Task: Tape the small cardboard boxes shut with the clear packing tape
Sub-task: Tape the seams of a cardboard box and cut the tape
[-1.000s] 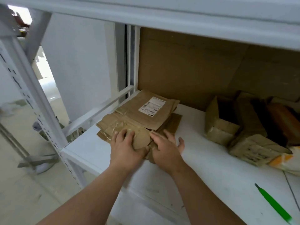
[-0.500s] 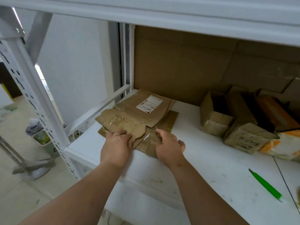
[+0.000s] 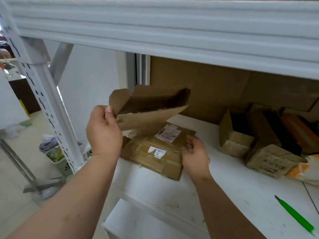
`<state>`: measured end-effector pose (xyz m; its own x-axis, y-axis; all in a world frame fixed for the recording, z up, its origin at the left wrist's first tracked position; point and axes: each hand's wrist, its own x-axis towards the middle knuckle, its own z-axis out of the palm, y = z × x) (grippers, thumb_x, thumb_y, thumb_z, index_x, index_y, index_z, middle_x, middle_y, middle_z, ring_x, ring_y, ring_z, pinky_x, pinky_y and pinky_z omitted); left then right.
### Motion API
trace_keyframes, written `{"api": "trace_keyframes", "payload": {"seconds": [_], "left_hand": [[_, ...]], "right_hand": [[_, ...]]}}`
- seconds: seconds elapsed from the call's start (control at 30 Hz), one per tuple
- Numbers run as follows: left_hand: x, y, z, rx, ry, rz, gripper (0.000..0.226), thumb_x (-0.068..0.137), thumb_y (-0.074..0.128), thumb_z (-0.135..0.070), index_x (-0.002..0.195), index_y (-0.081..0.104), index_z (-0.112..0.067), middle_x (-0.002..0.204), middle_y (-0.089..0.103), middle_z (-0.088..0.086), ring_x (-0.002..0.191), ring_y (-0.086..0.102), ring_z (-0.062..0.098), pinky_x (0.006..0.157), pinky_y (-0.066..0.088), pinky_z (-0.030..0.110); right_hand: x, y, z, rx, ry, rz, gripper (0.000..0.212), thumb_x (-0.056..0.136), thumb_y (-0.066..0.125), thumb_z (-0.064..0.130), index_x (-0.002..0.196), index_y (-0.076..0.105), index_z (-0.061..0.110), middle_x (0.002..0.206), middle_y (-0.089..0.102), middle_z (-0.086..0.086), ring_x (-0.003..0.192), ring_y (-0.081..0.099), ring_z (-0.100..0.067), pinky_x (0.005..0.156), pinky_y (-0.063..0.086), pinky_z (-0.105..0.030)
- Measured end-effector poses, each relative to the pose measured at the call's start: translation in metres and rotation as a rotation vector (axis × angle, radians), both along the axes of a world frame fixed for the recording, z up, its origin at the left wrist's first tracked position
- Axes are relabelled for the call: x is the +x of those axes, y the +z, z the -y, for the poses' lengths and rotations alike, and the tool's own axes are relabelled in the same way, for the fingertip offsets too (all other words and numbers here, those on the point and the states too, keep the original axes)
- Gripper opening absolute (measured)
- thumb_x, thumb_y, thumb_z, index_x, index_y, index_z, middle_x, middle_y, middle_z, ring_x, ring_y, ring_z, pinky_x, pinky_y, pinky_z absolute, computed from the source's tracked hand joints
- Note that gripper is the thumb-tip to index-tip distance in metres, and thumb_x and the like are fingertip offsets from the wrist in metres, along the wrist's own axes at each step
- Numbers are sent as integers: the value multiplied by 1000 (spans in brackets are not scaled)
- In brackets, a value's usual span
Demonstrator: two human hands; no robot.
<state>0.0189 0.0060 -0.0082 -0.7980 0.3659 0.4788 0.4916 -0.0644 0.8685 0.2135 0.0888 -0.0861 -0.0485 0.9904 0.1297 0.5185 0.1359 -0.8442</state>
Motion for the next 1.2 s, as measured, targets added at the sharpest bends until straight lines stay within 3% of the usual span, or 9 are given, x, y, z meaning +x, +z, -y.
{"api": "trace_keyframes", "payload": {"seconds": [0.1,0.3,0.5,0.63,0.8,0.87,0.97,1.1,1.2], "left_hand": [[-8,15,8,102,-95,78,24,101,44,-35,81,55,-26,76,58,2,80,59,29,79,54,45],[7,17,26,65,-337,237,27,89,48,-45,75,62,-28,83,67,17,85,66,42,79,56,61],[47,0,38,-12,-484,361,28,97,52,-34,73,66,-34,73,67,6,72,63,33,79,55,63],[77,-13,37,-44,-590,405,24,97,55,-37,79,70,-43,83,73,-1,83,71,32,79,58,58],[107,-24,41,-94,-716,346,23,92,51,-51,112,62,-56,118,68,-15,111,64,18,97,52,49],[119,-21,45,-93,-792,319,27,97,49,-47,122,59,-53,126,65,-16,117,62,15,101,50,47],[134,-8,47,-97,-895,238,25,99,45,-49,115,57,-65,129,63,-20,120,59,9,104,48,43],[161,5,51,-175,-935,163,42,102,29,-54,115,67,-41,111,63,-22,105,56,-3,106,44,37],[178,-14,52,-297,-884,222,53,95,22,-68,116,54,-32,110,53,-12,108,51,9,106,38,37]], "right_hand": [[4,16,4,88,-82,-243,38,95,49,32,133,48,36,130,55,2,116,57,-25,106,43,-46],[33,60,46,221,-165,-706,46,105,41,33,149,27,38,141,44,15,127,41,-7,105,31,-29],[84,56,88,279,-133,-524,59,101,48,21,148,26,49,144,39,17,128,40,-4,110,37,-34],[122,38,113,190,-146,-361,65,86,58,33,141,31,55,141,43,8,129,43,-18,105,42,-41],[156,26,138,131,-153,-466,30,94,62,23,117,55,41,131,52,3,112,52,-5,75,44,-16],[168,28,141,156,-185,-514,29,93,63,23,116,58,40,132,54,3,114,53,-6,77,44,-16],[184,42,143,233,-213,-567,35,94,62,19,122,58,39,130,58,6,116,55,-5,81,44,-18],[208,45,143,216,-219,-568,26,93,64,22,111,61,40,128,58,1,114,57,-10,84,45,-24],[221,32,146,155,-263,-491,22,89,67,30,111,62,34,123,60,-2,109,57,-10,82,46,-26]]}}
